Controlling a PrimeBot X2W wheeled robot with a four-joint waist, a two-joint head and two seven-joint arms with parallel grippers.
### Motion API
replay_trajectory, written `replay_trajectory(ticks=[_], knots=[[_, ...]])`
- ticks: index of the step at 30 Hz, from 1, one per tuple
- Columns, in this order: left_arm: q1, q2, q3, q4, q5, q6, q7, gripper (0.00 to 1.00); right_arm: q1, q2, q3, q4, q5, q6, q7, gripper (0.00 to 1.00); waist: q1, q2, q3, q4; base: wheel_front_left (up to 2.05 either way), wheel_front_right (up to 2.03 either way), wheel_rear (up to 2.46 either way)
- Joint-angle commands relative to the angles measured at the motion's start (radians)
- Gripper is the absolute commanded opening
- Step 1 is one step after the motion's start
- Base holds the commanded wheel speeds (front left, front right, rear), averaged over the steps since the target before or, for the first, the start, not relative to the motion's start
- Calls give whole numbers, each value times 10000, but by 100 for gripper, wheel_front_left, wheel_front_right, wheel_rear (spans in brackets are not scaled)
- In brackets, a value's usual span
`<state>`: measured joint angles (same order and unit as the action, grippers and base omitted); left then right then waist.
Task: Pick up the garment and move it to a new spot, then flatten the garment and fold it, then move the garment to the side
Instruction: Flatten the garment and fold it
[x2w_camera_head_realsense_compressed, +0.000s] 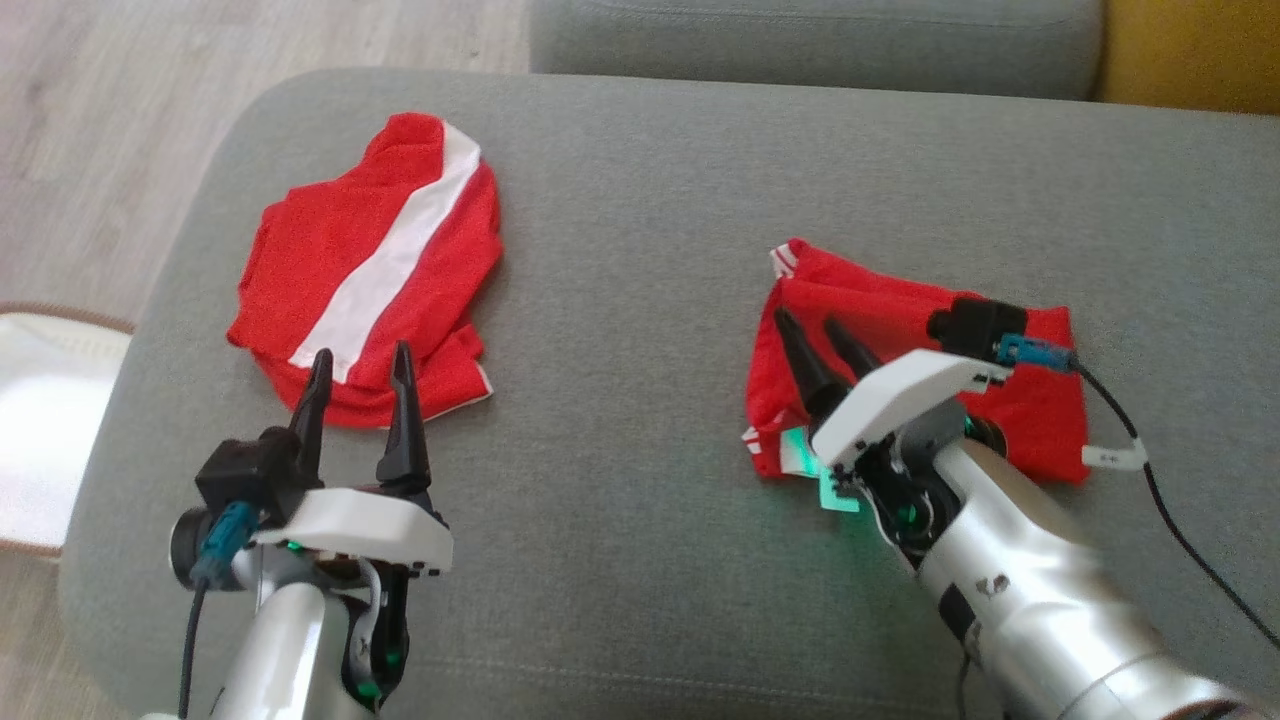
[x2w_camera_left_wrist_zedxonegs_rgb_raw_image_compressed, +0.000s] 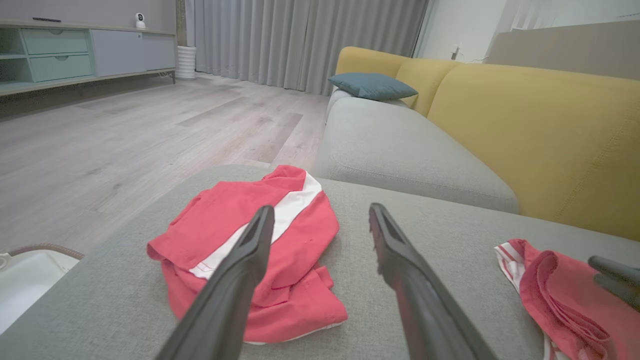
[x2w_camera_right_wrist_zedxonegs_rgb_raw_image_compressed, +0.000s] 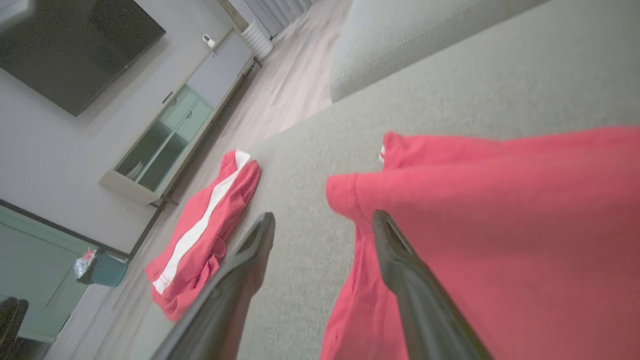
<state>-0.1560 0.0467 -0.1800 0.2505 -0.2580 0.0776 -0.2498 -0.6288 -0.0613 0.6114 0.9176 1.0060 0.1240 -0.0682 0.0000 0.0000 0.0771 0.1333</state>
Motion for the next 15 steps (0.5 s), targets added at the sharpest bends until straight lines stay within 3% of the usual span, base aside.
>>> replay_trajectory(ticks=[1, 6, 10, 15], knots=[[-387, 42, 330, -330, 45, -30, -120, 100, -467, 110, 160, -213, 64, 67, -175, 100, 0, 0, -74, -153, 0, 0, 0], [-357, 40, 307, -489, 69, -61, -120, 100, -1209, 110, 567, 698, -1181, 67, -1067, 100, 0, 0, -287, -649, 0, 0, 0], [-340, 38, 242, -654, 43, -77, -120, 100, -1576, 1, 279, 1657, -2337, 67, -1687, 100, 0, 0, -463, -1006, 0, 0, 0], [-286, 37, 282, -953, 103, 21, -120, 100, -1558, -640, -255, 1360, -3532, 67, -1923, 100, 0, 0, -563, -1447, 0, 0, 0]])
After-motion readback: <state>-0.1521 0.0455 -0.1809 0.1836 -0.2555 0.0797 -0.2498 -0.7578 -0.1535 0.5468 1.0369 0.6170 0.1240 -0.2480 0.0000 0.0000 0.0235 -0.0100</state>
